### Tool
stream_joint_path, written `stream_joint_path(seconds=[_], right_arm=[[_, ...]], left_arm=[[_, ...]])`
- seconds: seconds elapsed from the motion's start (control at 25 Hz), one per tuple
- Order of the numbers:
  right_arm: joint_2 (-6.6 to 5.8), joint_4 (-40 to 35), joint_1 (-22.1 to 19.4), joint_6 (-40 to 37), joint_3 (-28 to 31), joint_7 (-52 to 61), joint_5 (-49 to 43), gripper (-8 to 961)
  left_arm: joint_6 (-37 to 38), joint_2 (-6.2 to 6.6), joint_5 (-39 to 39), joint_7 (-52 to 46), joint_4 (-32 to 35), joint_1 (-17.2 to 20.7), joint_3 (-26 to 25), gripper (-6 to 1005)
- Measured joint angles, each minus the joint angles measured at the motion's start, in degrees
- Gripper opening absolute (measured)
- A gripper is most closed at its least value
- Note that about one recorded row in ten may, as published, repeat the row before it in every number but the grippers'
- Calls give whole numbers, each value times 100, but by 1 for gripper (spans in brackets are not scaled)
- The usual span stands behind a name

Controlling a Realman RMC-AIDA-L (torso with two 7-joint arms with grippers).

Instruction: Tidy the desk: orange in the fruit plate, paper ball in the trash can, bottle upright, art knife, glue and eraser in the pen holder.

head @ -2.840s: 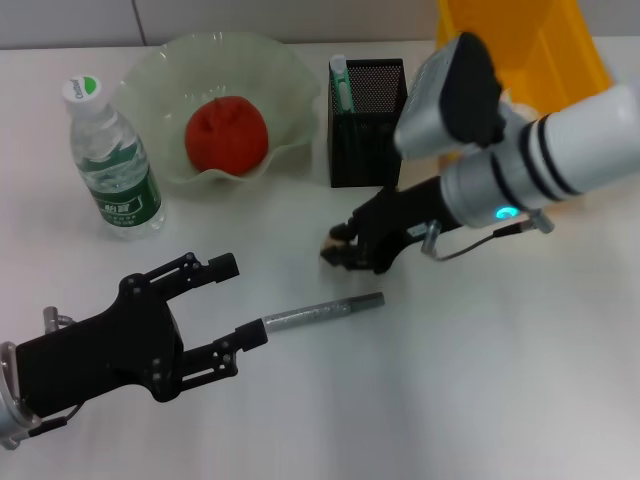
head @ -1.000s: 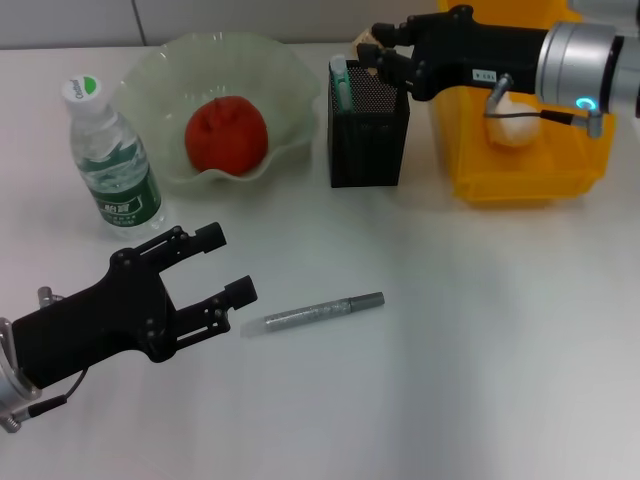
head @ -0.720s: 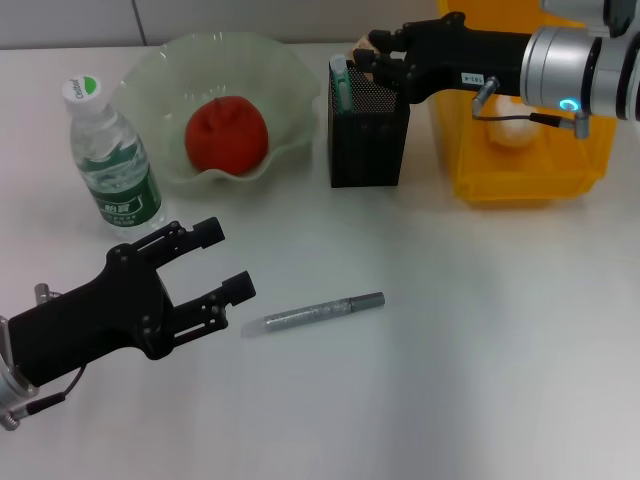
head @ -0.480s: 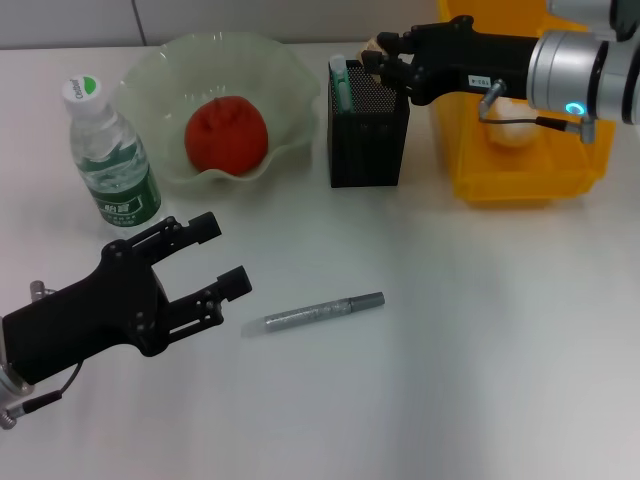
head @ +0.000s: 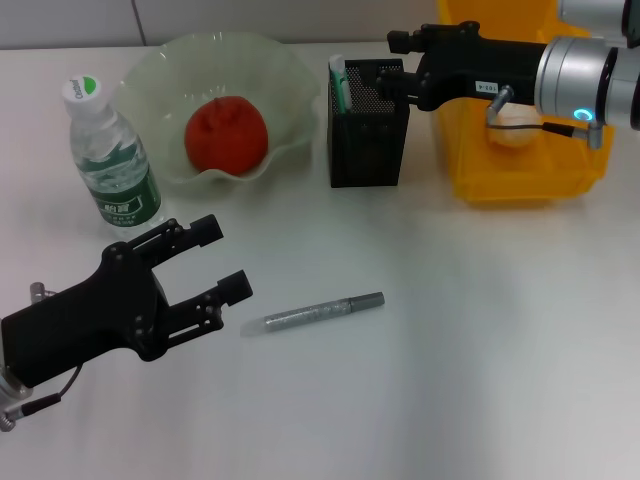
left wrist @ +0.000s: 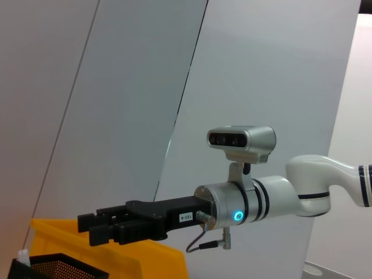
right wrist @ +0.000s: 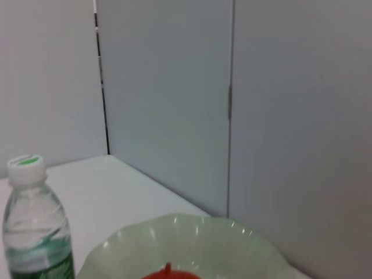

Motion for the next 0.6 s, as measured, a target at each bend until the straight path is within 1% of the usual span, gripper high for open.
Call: stream_joint_path(seconds=[0.08,0.16,0.24,0.28,0.32,0.44,0.48,0.52,0.6], right_arm=[[1,0,-25,-30,95,2,83,513],[-22,-65,-120,-587,369,-16,357,555],[-88,-117,-177,-1208,568,-15,452,575],[-88,-117,-177,-1208,568,-15,452,586],[-173,-128,-197,-1874,698,-3,473,596],[-335,-83,-172,-2781,696,18,441,605],[-335,-83,-172,-2781,696,18,441,605],[-380,-61,-110,-3103,599,19,308,605],[-387,-56,-8,-3294,426,18,32,604]], left_arm=[[13,-1,12,20,3,0,7,773],[19,-2,20,35,21,3,25,773],[28,-1,27,35,51,10,62,773],[28,-1,27,35,51,10,62,773],[33,6,46,31,90,19,125,773],[29,30,51,32,100,28,171,773],[2,59,75,35,113,38,202,773],[-10,68,90,35,122,39,210,773],[-39,83,178,35,180,43,227,773]])
